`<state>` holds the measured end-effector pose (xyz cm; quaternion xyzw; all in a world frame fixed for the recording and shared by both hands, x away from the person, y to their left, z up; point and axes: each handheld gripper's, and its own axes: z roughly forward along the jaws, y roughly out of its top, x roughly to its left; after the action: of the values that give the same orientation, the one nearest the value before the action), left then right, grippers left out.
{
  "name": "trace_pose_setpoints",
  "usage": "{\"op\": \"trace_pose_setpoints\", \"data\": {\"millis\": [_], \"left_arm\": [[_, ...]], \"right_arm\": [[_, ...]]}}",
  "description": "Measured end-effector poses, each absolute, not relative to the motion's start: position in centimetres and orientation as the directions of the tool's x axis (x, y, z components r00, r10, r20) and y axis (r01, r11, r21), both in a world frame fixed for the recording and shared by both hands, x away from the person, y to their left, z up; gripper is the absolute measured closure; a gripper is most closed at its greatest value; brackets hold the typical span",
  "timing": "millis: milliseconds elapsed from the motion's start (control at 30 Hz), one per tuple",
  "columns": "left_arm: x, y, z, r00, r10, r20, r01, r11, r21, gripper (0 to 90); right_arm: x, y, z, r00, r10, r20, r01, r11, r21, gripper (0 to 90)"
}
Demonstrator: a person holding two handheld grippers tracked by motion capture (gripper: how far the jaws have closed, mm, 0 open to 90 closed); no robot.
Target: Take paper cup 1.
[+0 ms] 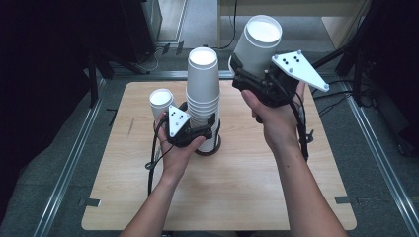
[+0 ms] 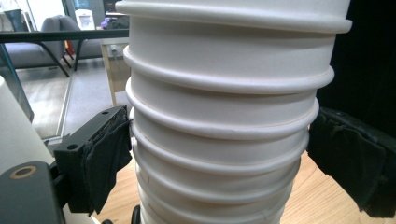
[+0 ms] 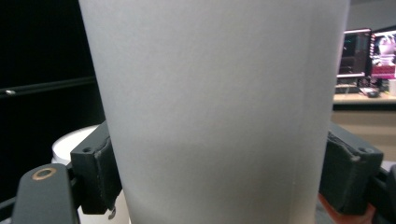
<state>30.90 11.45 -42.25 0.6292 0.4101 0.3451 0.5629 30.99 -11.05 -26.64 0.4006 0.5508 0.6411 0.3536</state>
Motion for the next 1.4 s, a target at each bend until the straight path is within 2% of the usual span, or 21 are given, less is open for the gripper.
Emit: {"op": "trace_pose_setpoints", "data": {"millis": [167,233,533,867,1167,1400], "left_arm": [[30.4,11.7,-42.0,0.439,0.897,-0.048,0.136,-0.014,0.991,6.5],[30.2,11.7,-41.9,0.45,0.891,-0.05,0.142,-0.016,0.99,1.8],[29.1,12.0,-41.9,0.47,0.882,-0.044,0.145,-0.028,0.989,0.0],[27.8,12.2,-42.0,0.524,0.849,-0.068,0.178,-0.031,0.984,0.0],[26.6,13.0,-42.1,0.525,0.845,-0.104,0.202,-0.005,0.979,0.0],[25.7,13.2,-42.2,0.525,0.845,-0.099,0.223,-0.024,0.974,0.0]], "right_arm": [[30.6,-12.4,-28.5,-0.409,0.905,0.121,0.001,-0.132,0.991,15.4],[30.3,-12.8,-29.3,-0.403,0.909,0.109,0.006,-0.117,0.993,15.4],[29.3,-14.7,-32.6,-0.387,0.918,0.088,0.038,-0.08,0.996,15.3],[28.3,-16.3,-35.8,-0.365,0.927,0.085,0.064,-0.066,0.996,15.2],[27.0,-17.2,-38.5,-0.353,0.935,0.042,0.071,-0.018,0.997,15.2],[26.0,-18.0,-40.0,-0.345,0.938,0.022,0.084,0.008,0.996,15.2]]}}
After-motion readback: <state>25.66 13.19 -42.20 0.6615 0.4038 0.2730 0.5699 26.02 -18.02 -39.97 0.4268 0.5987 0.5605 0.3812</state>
